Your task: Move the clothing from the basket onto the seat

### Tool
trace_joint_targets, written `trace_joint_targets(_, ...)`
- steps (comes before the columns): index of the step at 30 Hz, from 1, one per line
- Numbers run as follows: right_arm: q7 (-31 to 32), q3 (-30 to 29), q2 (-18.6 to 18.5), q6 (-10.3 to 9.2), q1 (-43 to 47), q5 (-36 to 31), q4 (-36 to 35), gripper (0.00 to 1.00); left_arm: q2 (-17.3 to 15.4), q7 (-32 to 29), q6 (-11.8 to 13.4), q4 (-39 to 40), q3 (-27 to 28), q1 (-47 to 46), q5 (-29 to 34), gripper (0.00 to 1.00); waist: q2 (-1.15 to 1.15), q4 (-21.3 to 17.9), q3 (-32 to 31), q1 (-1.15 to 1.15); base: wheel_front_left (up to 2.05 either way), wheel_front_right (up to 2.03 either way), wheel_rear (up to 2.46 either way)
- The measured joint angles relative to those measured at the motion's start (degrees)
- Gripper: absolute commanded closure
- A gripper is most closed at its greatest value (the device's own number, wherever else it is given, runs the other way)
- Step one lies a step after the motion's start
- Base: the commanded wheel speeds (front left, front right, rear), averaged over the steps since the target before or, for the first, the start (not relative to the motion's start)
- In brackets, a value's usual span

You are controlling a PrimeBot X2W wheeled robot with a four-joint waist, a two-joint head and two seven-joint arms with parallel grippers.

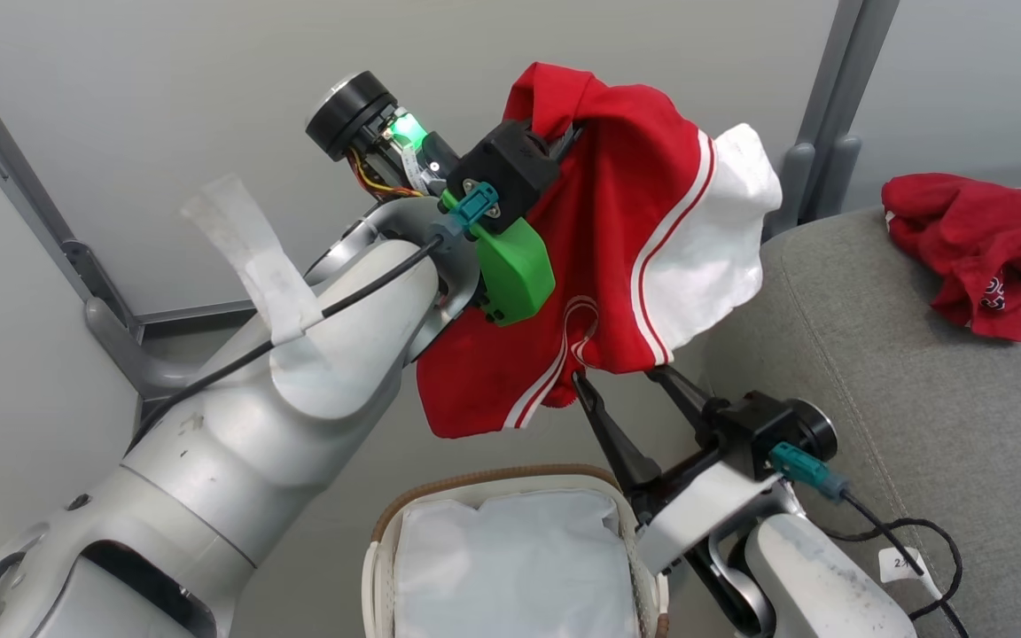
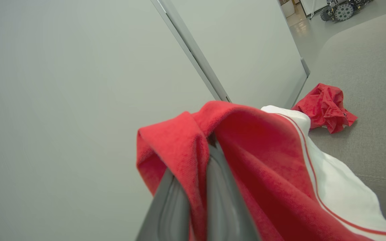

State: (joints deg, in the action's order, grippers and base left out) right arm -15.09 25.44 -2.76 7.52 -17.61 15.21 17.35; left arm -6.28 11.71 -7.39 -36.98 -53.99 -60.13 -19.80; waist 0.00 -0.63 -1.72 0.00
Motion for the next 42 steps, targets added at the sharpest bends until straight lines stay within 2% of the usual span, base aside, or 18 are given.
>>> trace_joint_targets(8,0.0,-2.0,0.0,0.0,-3.9,0.9,0.1,0.0,0.5,0.5,0.0,1.3,-2.3,0.0,-1.5,1.0,0.0,0.9,-0.3,0.0,0.0,0.0,0.0)
trace_joint_targets(9,0.0,-2.2,0.0,0.0,-4.3,0.7,0.5,0.16,0.5,0.5,0.0,1.5,-2.4,0.1,-1.7,1.0,0.0,1.0,-0.3,0.0,0.0,0.0,0.0)
trace_joint_targets(10,0.0,-2.5,0.0,0.0,-4.7,0.3,1.1,0.64,0.5,0.6,0.0,1.7,-2.5,0.2,-1.9,1.0,0.0,1.2,-0.3,0.0,0.0,0.0,0.0)
trace_joint_targets(12,0.0,-2.8,0.0,0.0,-5.3,0.1,2.1,1.0,0.6,0.7,0.0,2.1,-2.6,0.4,-2.4,1.0,0.0,1.4,-0.4,0.0,0.0,0.0,0.0)
trace_joint_targets(34,0.0,-6.1,0.0,0.0,-6.0,-2.3,3.1,1.0,-1.3,0.5,0.8,2.3,-1.9,6.2,-7.5,1.0,0.0,1.0,-0.1,0.0,0.0,0.0,0.0)
trace_joint_targets(35,0.0,-6.6,0.0,0.0,-6.0,-2.5,3.1,1.0,-1.4,0.5,0.9,2.3,-1.7,7.1,-8.3,0.86,0.0,1.0,0.0,0.0,0.0,0.0,0.0)
trace_joint_targets(36,0.0,-7.0,0.0,0.0,-6.0,-2.8,3.1,1.0,-1.4,0.5,0.9,2.2,-1.5,7.9,-8.8,0.65,0.0,0.9,0.0,0.0,0.0,0.0,0.0)
trace_joint_targets(38,0.0,-8.3,0.0,0.0,-6.1,-3.5,3.1,1.0,-1.4,0.7,1.2,1.8,-1.3,10.2,-9.6,0.05,0.0,0.9,0.2,0.0,0.0,0.0,0.0)
trace_joint_targets(39,0.0,-8.9,0.0,0.0,-6.1,-3.9,3.1,1.0,-1.5,1.0,1.4,1.6,-1.2,11.3,-10.3,0.0,0.0,0.8,0.3,0.0,0.0,0.0,0.0)
trace_joint_targets(42,0.0,-10.8,0.0,0.0,-6.4,-4.8,3.1,1.0,-1.4,1.8,1.9,1.1,-0.5,14.7,-12.0,0.0,0.0,0.8,0.6,0.0,0.0,0.0,0.0)
